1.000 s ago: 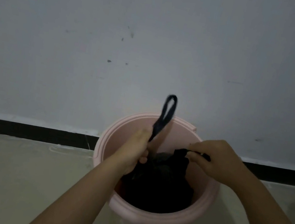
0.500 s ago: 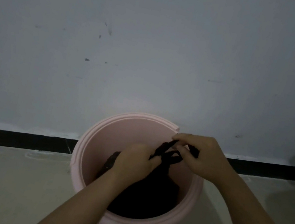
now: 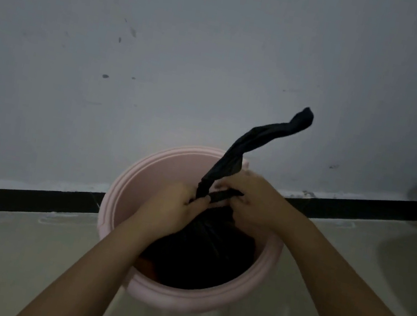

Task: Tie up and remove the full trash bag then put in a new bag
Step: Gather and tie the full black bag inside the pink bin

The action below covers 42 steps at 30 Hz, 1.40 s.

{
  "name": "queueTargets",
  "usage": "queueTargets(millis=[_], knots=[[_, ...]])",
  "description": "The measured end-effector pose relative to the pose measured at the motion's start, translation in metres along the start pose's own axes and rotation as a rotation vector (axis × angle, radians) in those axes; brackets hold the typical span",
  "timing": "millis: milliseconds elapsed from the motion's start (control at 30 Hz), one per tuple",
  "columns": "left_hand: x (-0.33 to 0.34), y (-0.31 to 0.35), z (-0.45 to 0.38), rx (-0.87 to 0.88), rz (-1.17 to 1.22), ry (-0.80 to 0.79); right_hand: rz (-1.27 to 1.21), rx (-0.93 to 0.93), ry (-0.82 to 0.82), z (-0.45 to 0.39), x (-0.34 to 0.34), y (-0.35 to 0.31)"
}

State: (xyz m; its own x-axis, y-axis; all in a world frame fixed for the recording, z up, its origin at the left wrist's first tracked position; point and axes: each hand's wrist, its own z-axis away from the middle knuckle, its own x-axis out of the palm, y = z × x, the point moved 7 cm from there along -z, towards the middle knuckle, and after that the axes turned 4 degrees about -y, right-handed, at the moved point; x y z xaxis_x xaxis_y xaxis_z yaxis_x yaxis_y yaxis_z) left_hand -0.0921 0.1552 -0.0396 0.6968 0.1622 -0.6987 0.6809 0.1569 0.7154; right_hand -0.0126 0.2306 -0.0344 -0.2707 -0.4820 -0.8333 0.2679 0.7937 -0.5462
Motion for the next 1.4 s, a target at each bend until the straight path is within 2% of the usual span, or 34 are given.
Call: queueTargets(millis=[67,133,167,233,267,300,333,367,433,467,533,567,633,800,1033,1133,1300,1400], knots=[[-0.003,-0.001,0.009,0.024,0.028,0.018,-0.030,-0.018,0.013,0.001,-0.003,-0.004],[-0.002,-0.003,0.007,0.010,0.201,-0.022,-0.057,-0.011,0.042,0.004,-0.012,0.000],[0.005,-0.007,0.003,-0.047,0.246,-0.104,-0.081,-0.002,0.037,0.007,-0.016,0.001],[0.035,-0.023,0.007,-0.190,0.290,-0.446,-0.214,0.052,-0.009,0.011,-0.019,0.007],[0.045,-0.031,0.014,-0.263,0.295,-0.558,-0.266,0.072,-0.028,0.013,-0.019,0.010],[0.049,-0.034,0.018,-0.333,0.278,-0.622,-0.291,0.066,-0.041,0.015,-0.020,0.009],[0.051,-0.032,0.018,-0.299,0.248,-0.691,-0.283,0.052,-0.045,0.016,-0.020,0.006],[0.046,-0.037,0.013,-0.259,0.312,-0.699,-0.257,0.038,-0.052,0.017,-0.020,0.003],[0.036,-0.032,0.008,-0.251,0.565,-0.608,-0.183,0.020,-0.067,0.018,-0.019,-0.003],[0.028,-0.028,0.009,-0.230,0.661,-0.499,-0.156,0.010,-0.066,0.018,-0.020,-0.007],[0.014,-0.027,0.006,-0.151,0.599,-0.224,-0.111,0.001,-0.028,0.017,-0.020,-0.012],[0.014,-0.023,0.008,-0.104,0.526,-0.144,-0.091,-0.008,0.008,0.017,-0.022,-0.014],[0.018,-0.019,0.011,-0.061,0.485,-0.124,-0.071,-0.012,0.100,0.018,-0.026,-0.015],[0.018,-0.019,0.015,-0.048,0.618,-0.235,-0.080,-0.001,0.272,0.022,-0.028,-0.014],[0.010,-0.016,0.016,-0.065,0.447,-0.328,-0.111,-0.068,0.535,0.035,-0.038,-0.016],[0.010,-0.021,0.021,-0.080,0.522,-0.296,-0.099,-0.147,0.495,0.038,-0.035,-0.022],[-0.010,-0.030,0.025,-0.136,0.899,-0.018,-0.028,-0.282,0.201,0.037,-0.015,-0.027],[-0.020,-0.025,0.023,-0.138,1.014,0.098,0.031,-0.321,0.117,0.036,0.005,-0.030]])
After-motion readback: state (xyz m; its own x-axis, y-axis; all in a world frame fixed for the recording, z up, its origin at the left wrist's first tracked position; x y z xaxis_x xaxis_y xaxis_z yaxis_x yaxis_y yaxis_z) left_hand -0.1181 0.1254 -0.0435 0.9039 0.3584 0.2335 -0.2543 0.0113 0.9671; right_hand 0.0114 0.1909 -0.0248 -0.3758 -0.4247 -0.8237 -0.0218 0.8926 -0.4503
